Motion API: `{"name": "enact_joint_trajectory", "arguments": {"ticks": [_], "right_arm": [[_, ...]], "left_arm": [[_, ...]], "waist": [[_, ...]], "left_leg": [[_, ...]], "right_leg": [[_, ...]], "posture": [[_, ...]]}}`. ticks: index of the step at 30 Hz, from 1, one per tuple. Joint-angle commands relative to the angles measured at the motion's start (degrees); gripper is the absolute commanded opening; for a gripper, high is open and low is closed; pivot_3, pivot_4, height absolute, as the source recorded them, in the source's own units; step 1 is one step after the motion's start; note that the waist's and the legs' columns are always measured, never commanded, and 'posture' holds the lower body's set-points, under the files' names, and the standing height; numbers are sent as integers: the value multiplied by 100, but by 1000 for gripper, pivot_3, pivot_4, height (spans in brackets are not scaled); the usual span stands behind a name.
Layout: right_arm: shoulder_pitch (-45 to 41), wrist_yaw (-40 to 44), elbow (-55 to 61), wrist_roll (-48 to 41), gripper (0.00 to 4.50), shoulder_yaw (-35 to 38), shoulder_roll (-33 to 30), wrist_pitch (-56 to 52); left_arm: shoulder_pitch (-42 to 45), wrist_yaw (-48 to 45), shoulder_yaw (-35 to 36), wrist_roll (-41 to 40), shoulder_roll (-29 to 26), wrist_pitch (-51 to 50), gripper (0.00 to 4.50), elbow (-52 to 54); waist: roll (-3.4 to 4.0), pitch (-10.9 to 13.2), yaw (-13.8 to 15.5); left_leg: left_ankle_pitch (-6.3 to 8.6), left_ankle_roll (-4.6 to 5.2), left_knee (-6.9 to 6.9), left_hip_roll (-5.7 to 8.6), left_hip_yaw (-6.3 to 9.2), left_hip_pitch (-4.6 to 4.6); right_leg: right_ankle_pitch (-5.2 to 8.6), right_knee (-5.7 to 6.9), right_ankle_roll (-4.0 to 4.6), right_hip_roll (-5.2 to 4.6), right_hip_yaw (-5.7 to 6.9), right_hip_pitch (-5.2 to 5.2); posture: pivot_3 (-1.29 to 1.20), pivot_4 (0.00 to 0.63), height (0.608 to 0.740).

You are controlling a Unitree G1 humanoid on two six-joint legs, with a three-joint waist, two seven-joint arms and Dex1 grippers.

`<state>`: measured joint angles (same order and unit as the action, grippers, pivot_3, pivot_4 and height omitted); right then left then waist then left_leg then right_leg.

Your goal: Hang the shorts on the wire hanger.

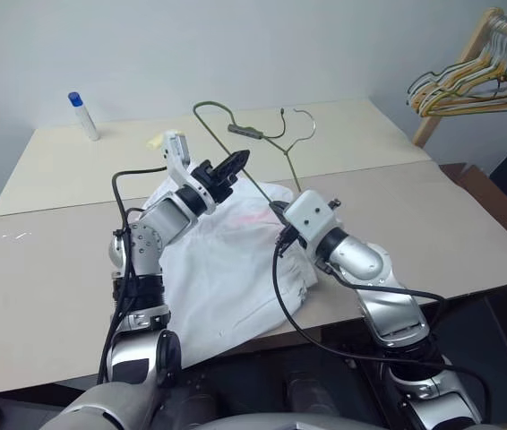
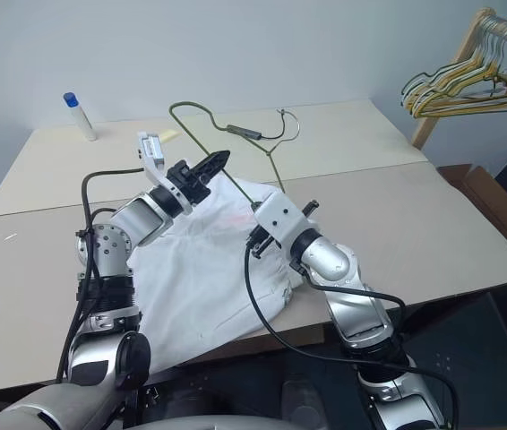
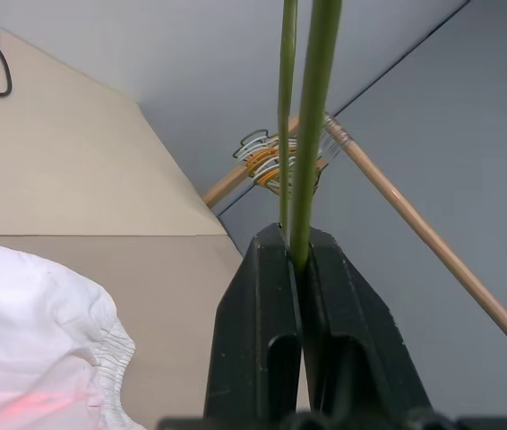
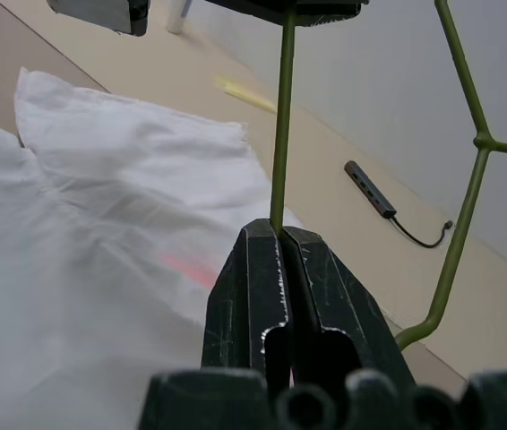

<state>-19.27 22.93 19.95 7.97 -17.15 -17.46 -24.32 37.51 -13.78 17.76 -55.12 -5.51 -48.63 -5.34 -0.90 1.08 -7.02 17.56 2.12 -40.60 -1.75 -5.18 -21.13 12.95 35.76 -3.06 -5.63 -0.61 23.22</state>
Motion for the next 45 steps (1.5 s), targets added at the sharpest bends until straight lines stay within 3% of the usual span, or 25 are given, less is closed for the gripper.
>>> {"name": "enact_joint_trajectory", "arguments": {"ticks": [1,6,9,15,18,20,32,45], "right_arm": [[-163,-163,192,120,1125,147,36,138],[-254,167,528,-290,2867,586,-96,-93],[-237,944,972,-1524,3858,1298,-330,-1220],[-624,2409,703,-4303,3858,2611,-1109,-3754],[-987,3010,161,-5104,3858,2615,-1527,-4485],[-1223,3242,-150,-5447,3858,2527,-1617,-4722],[-1980,2937,-712,-5838,3858,1867,-1126,-4928],[-2274,2764,-965,-5802,3858,1807,-907,-4832]], "left_arm": [[32,-324,-7,176,-175,378,0,240],[132,-831,70,342,-490,771,0,58],[227,-1617,148,278,-986,853,0,-56],[215,-4085,269,-298,-2024,727,0,-62],[263,-5360,331,-686,-2428,513,0,-213],[353,-5743,327,-779,-2548,439,0,-363],[404,-5745,254,-756,-2199,501,0,-348],[396,-5626,237,-685,-1973,597,0,-398]], "waist": [[0,0,-4],[0,0,-15],[-1,0,-15],[-2,3,-39],[-2,3,-68],[-2,3,-86],[-2,3,-180],[-2,3,-178]], "left_leg": [[0,-1,0,1,0,0],[-2,-3,0,0,0,0],[-1,-2,0,-1,0,-2],[1,1,0,-7,-1,-2],[2,3,1,-10,-1,1],[2,4,1,-11,0,1],[5,9,0,-10,2,-7],[5,9,0,-10,1,-8]], "right_leg": [[0,0,0,0,0,0],[0,0,1,1,1,1],[0,-2,0,1,3,1],[0,-3,2,1,7,1],[2,-4,6,2,9,1],[3,-4,7,4,10,-1],[1,-3,1,3,4,4],[0,-3,0,1,5,5]], "posture": [[-132,0,740],[-138,0,740],[-143,0,740],[-158,0,740],[-164,0,740],[-168,0,740],[-172,0,740],[-173,0,740]]}}
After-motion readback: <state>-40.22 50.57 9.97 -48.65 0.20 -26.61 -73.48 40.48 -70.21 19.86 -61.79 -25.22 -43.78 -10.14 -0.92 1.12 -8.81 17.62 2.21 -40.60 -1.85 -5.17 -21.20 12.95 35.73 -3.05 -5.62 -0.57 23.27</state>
